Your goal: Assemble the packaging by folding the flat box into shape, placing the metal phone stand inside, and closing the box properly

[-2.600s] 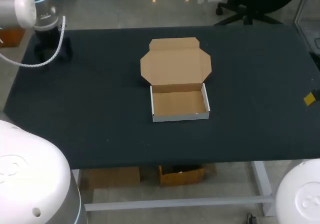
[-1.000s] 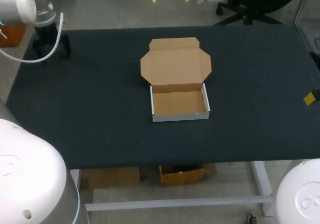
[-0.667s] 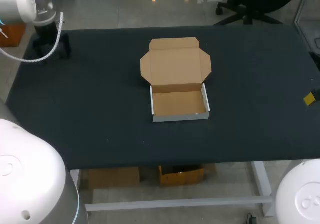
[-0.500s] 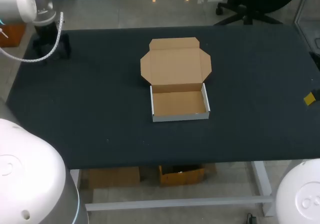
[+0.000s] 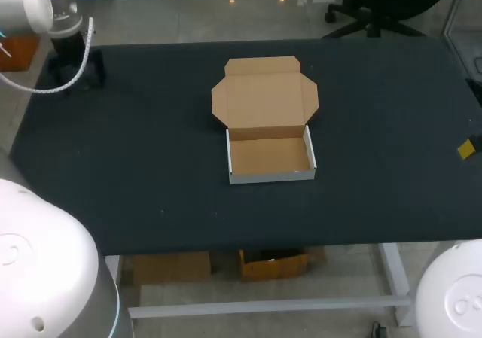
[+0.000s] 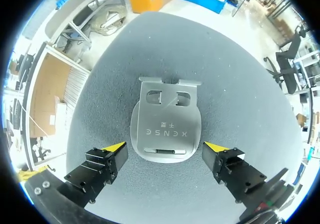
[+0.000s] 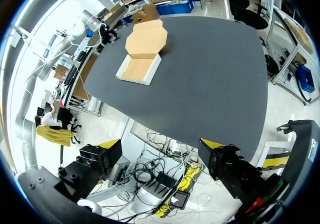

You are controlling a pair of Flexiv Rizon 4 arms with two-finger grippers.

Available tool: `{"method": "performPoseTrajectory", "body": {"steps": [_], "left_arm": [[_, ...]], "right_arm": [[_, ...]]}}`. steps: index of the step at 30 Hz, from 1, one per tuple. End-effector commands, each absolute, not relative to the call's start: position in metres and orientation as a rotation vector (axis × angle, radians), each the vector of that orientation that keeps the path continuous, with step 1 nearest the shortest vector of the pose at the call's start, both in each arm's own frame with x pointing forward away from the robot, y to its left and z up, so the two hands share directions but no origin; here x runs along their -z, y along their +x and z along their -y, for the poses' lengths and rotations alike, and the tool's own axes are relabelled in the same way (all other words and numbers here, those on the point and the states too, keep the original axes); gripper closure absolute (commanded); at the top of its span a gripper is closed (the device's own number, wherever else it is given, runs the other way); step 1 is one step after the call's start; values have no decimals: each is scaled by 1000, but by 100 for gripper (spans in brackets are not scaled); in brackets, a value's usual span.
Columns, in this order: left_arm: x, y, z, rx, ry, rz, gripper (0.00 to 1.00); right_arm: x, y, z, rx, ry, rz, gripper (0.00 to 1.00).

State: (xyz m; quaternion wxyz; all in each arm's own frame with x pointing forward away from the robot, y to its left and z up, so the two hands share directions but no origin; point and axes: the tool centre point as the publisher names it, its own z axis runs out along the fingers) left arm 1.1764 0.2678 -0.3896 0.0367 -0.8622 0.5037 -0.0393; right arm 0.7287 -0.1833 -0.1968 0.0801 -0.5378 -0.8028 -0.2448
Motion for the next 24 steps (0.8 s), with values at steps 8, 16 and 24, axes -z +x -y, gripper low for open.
{"method": "performPoseTrajectory", "body": {"steps": [8,16,24], "left_arm": [[395,1187,-272,97,-2644,-1571,0],[395,1192,-273,95,-2636,-1582,0],[396,1196,-275,91,-2635,-1585,0]], "right_arm": [[195,728,184,732,-1606,2401,0],[195,728,184,732,-1606,2401,0],[195,728,184,732,-1606,2401,0]]}}
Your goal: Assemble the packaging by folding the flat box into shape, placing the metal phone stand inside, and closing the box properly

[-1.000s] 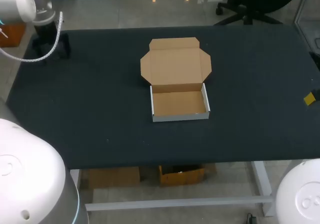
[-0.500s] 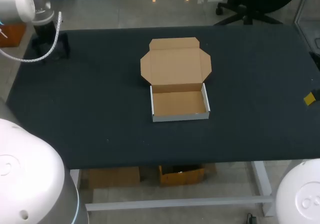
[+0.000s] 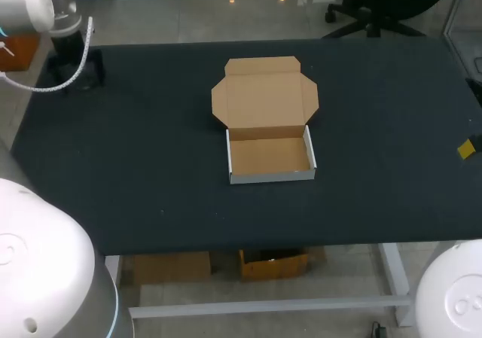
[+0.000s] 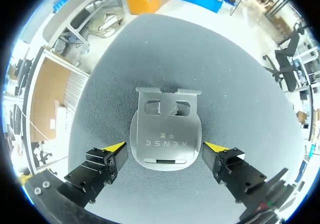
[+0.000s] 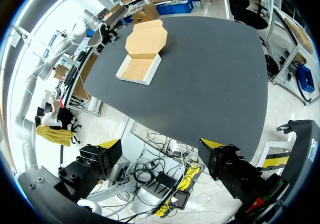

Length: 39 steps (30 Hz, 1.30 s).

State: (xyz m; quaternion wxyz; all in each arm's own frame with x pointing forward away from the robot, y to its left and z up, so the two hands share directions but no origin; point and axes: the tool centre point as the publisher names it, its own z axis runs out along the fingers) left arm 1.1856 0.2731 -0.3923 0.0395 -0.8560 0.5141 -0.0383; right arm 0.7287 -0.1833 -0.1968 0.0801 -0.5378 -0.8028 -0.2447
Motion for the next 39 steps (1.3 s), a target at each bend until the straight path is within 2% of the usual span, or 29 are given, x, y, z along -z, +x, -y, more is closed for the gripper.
{"method": "performPoseTrajectory", "body": {"steps": [1,33,36,39], "left_arm": [[396,1196,-276,91,-2634,-1586,0],[397,1206,-280,96,-2634,-1586,1],[397,1206,-280,94,-2633,-1587,3],[397,1206,-280,95,-2631,-1586,15]], "right_arm": [[195,728,184,732,-1606,2401,0],[195,728,184,732,-1606,2401,0],[195,728,184,732,-1606,2401,0],[195,728,184,732,-1606,2401,0]]}}
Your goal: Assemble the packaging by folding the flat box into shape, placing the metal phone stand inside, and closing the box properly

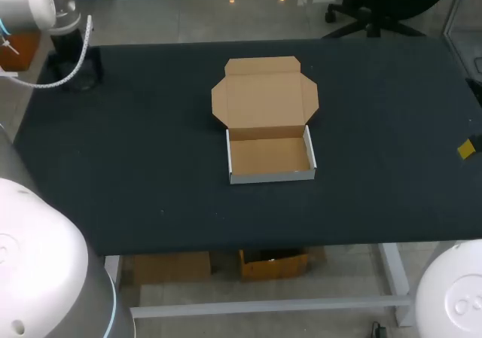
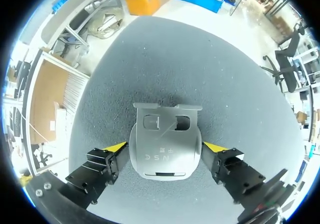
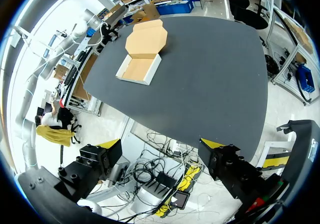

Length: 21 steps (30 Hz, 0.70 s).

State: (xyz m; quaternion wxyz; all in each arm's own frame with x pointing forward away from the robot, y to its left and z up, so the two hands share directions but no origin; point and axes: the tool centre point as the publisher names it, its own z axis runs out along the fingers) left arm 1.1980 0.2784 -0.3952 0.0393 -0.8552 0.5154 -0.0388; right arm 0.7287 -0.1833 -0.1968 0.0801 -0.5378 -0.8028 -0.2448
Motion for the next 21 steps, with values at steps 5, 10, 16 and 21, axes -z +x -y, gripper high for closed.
{"method": "performPoseTrajectory", "body": {"steps": [5,10,16,21], "left_arm": [[396,1207,-279,94,-2628,-1587,22],[397,1207,-279,91,-2629,-1587,24],[398,1207,-280,89,-2630,-1586,22],[399,1208,-280,89,-2629,-1588,19]], "right_arm": [[195,728,184,732,-1606,2401,0],[195,728,184,732,-1606,2401,0],[195,728,184,732,-1606,2401,0],[195,728,184,732,-1606,2401,0]]}}
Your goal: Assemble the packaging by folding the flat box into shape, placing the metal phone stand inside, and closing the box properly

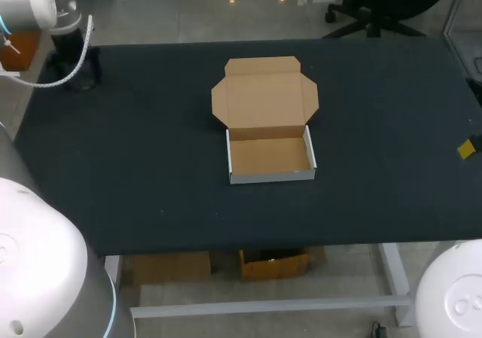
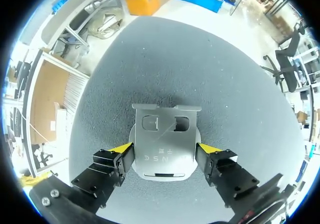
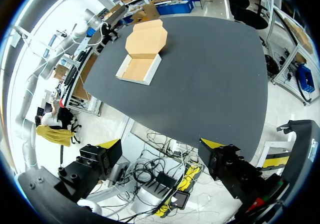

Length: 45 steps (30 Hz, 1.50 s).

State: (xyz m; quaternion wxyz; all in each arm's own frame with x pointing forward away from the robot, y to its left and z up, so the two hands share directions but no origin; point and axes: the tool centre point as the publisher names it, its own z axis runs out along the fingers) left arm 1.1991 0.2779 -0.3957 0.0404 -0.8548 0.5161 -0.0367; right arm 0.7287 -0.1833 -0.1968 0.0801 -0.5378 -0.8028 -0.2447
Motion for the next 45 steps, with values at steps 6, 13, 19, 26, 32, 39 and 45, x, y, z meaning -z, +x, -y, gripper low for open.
{"method": "performPoseTrajectory", "body": {"steps": [6,13,19,26,32,39,45], "left_arm": [[400,1210,-280,86,-2629,-1584,14],[401,1211,-280,83,-2633,-1581,18],[402,1212,-281,80,-2634,-1580,25],[403,1214,-282,75,-2636,-1576,43],[403,1214,-282,70,-2639,-1572,100],[402,1213,-282,81,-2637,-1574,100],[397,1207,-281,104,-2626,-1578,100]], "right_arm": [[195,728,184,732,-1606,2401,0],[195,728,184,732,-1606,2401,0],[195,728,184,732,-1606,2401,0],[195,728,184,732,-1606,2401,0],[195,728,184,732,-1606,2401,0],[195,728,184,732,-1606,2401,0],[195,728,184,732,-1606,2401,0]]}}
